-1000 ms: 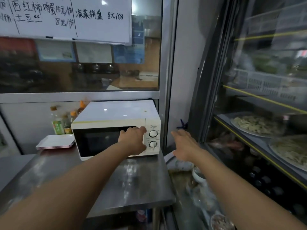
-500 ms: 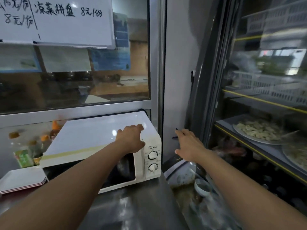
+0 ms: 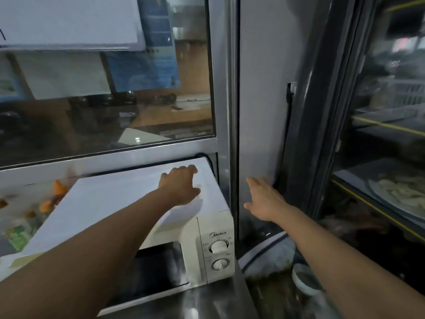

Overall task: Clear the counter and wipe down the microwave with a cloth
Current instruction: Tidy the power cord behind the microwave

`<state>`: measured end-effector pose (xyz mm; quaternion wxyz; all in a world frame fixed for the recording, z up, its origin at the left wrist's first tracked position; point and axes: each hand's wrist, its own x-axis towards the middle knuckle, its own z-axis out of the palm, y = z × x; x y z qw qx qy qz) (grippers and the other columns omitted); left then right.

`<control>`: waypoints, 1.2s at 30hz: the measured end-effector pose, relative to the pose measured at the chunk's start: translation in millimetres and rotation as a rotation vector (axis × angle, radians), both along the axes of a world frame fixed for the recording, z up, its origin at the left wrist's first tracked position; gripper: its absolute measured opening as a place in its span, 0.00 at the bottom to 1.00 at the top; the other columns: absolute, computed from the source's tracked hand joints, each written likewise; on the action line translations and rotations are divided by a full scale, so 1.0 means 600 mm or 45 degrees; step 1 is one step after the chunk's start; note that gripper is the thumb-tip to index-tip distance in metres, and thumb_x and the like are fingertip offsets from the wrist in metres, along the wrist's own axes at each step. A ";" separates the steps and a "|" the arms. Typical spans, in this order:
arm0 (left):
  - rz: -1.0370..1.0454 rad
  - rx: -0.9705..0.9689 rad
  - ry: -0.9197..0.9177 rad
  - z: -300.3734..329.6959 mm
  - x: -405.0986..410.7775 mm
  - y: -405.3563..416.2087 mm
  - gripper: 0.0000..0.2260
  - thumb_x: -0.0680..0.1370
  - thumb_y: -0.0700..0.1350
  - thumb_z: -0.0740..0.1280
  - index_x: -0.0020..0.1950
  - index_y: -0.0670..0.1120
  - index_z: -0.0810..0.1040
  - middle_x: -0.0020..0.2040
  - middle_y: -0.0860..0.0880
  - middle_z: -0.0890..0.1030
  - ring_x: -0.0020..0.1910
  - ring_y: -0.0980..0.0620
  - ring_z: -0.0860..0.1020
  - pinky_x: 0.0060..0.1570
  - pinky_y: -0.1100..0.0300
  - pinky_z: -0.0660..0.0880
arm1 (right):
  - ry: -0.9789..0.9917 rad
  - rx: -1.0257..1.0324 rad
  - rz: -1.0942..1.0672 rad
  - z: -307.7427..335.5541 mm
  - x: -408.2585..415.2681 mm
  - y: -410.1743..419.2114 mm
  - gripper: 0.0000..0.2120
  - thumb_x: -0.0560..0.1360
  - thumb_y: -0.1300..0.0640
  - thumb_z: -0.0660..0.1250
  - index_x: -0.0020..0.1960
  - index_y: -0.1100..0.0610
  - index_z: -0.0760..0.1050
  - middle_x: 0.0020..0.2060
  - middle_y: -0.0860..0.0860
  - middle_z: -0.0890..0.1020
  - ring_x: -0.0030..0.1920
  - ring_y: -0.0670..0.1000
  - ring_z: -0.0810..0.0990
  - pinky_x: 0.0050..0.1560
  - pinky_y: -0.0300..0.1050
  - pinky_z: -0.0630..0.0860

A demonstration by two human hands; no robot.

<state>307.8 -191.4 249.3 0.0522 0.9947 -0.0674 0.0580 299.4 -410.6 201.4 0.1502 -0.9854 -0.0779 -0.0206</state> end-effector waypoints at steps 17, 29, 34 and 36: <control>0.098 -0.063 -0.092 -0.063 0.247 -0.039 0.19 0.79 0.45 0.62 0.69 0.49 0.67 0.68 0.50 0.73 0.65 0.47 0.71 0.65 0.50 0.67 | 0.154 0.373 0.137 -0.168 0.331 0.020 0.31 0.75 0.53 0.67 0.72 0.60 0.58 0.69 0.60 0.68 0.68 0.59 0.69 0.65 0.52 0.69; 0.016 -0.116 -0.191 -0.092 0.332 -0.019 0.15 0.79 0.43 0.59 0.66 0.47 0.72 0.63 0.49 0.77 0.61 0.48 0.73 0.61 0.51 0.70 | 0.172 0.758 0.162 -0.227 0.434 0.099 0.24 0.75 0.60 0.65 0.69 0.60 0.64 0.65 0.58 0.74 0.65 0.58 0.72 0.65 0.46 0.69; -0.022 -0.165 -0.225 -0.090 0.350 -0.015 0.14 0.77 0.40 0.59 0.62 0.47 0.74 0.57 0.48 0.79 0.56 0.47 0.75 0.55 0.53 0.71 | 0.118 0.867 0.146 -0.255 0.443 0.114 0.18 0.75 0.63 0.64 0.65 0.60 0.70 0.60 0.57 0.77 0.60 0.57 0.76 0.62 0.43 0.70; -0.028 -0.176 -0.223 -0.090 0.352 -0.013 0.13 0.78 0.39 0.59 0.61 0.47 0.74 0.57 0.48 0.79 0.56 0.47 0.75 0.54 0.53 0.71 | 0.074 0.828 0.099 -0.264 0.445 0.116 0.11 0.76 0.63 0.62 0.57 0.62 0.74 0.55 0.59 0.77 0.56 0.59 0.76 0.57 0.44 0.70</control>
